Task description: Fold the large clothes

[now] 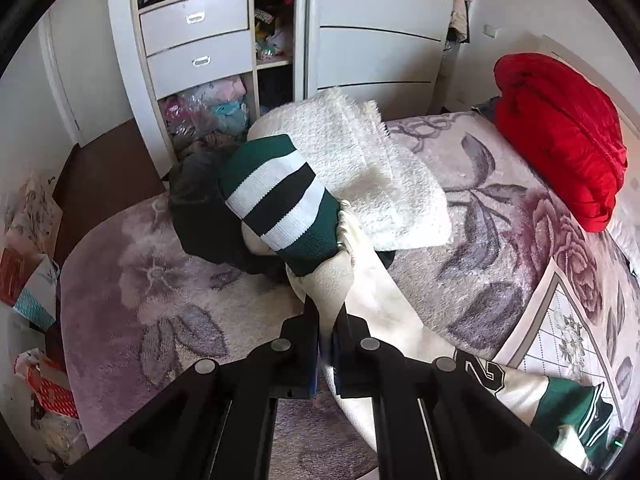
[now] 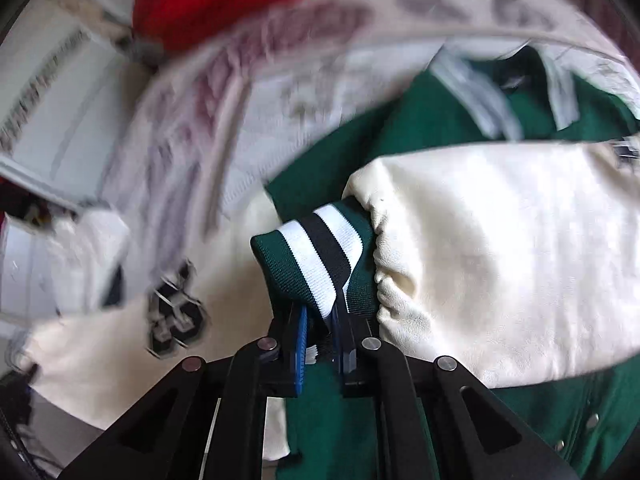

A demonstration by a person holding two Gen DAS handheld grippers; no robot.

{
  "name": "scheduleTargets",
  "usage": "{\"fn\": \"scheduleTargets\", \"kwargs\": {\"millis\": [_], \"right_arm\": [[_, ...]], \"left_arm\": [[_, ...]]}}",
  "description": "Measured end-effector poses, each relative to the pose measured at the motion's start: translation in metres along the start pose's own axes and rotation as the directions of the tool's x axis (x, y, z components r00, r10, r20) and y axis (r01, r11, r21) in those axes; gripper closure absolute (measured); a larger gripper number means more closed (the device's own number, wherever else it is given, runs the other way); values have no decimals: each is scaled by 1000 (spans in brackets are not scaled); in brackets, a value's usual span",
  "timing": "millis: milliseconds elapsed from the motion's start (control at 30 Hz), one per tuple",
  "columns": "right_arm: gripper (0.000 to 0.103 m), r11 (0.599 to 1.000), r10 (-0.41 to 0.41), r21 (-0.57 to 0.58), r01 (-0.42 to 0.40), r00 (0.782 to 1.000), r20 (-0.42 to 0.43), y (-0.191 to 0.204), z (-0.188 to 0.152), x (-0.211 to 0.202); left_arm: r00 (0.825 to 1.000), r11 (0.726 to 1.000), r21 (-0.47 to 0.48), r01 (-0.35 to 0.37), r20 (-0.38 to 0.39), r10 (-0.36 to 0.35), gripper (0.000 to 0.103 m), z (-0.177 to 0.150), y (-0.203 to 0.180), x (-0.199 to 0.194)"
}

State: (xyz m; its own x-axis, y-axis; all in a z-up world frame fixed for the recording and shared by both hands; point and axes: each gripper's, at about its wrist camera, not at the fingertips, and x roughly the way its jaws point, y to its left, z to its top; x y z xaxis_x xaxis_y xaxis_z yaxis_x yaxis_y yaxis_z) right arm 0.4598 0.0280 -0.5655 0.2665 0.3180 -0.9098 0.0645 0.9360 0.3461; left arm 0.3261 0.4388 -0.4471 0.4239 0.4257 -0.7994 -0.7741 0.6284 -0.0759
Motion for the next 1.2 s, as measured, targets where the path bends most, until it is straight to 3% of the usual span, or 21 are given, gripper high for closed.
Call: {"fn": "scheduleTargets", "kwargs": {"millis": [33,100,133,167,200,233,267,300,367,433,533,700,867,933,1067,1167,1200], "right_arm": [[89,1000,6,8,-6,998,-69,-4,5,18],[87,999,39,24,-36,992,-118,-8,14,29],[78,998,56,22,-53,992,-116,-10,17,25],[53,999,44,13,-43,994,-102,-15,19,13],[40,1000,15,-8,-16,997,-80,-19,19,3],[12,998,-50,-43,48,997,-56,-21,17,-9],[3,980,-181,-89,179,983,-25,-23,15,-19],[3,950,-286,-128,285,958,14,-22,13,-21],[3,905,-389,-160,395,919,64,-24,7,-25],[3,876,-444,-180,447,894,59,-33,3,-25],[3,901,-410,-136,411,911,39,-47,2,-30],[3,920,-384,-61,386,922,39,-80,0,-47],[3,925,-379,52,377,925,22,-128,-18,-59],[3,918,-382,120,378,924,6,-169,-27,-76],[3,883,-407,243,402,913,-32,-254,-56,-101],[3,844,-423,337,418,904,-64,-320,-84,-122],[3,831,-429,358,426,900,-75,-339,-92,-128]], "left_arm": [[1000,1000,8,4,8,-4,100,0,-3,-3],[1000,1000,29,13,26,-14,100,0,-12,-11],[999,999,49,17,41,-19,100,0,-19,-17],[998,998,67,17,55,-20,100,0,-26,-22],[997,996,85,19,67,-25,100,-1,-33,-27],[996,994,111,20,81,-29,100,-3,-43,-33],[995,991,133,18,94,-30,100,-5,-52,-38],[993,986,165,20,109,-38,100,-9,-64,-44],[991,974,224,30,123,-58,100,-19,-91,-56],[987,959,280,47,135,-88,101,-29,-117,-68],[978,924,376,73,155,-141,101,-49,-158,-90],[953,819,549,169,120,-277,101,-101,-238,-133],[916,677,675,293,4,-401,102,-176,-323,-175],[900,626,701,342,-52,-433,102,-208,-357,-186],[850,510,728,457,-190,-491,102,-284,-429,-208],[821,436,747,501,-252,-512,102,-335,-471,-224],[818,415,757,505,-267,-509,102,-350,-483,-227]]}}
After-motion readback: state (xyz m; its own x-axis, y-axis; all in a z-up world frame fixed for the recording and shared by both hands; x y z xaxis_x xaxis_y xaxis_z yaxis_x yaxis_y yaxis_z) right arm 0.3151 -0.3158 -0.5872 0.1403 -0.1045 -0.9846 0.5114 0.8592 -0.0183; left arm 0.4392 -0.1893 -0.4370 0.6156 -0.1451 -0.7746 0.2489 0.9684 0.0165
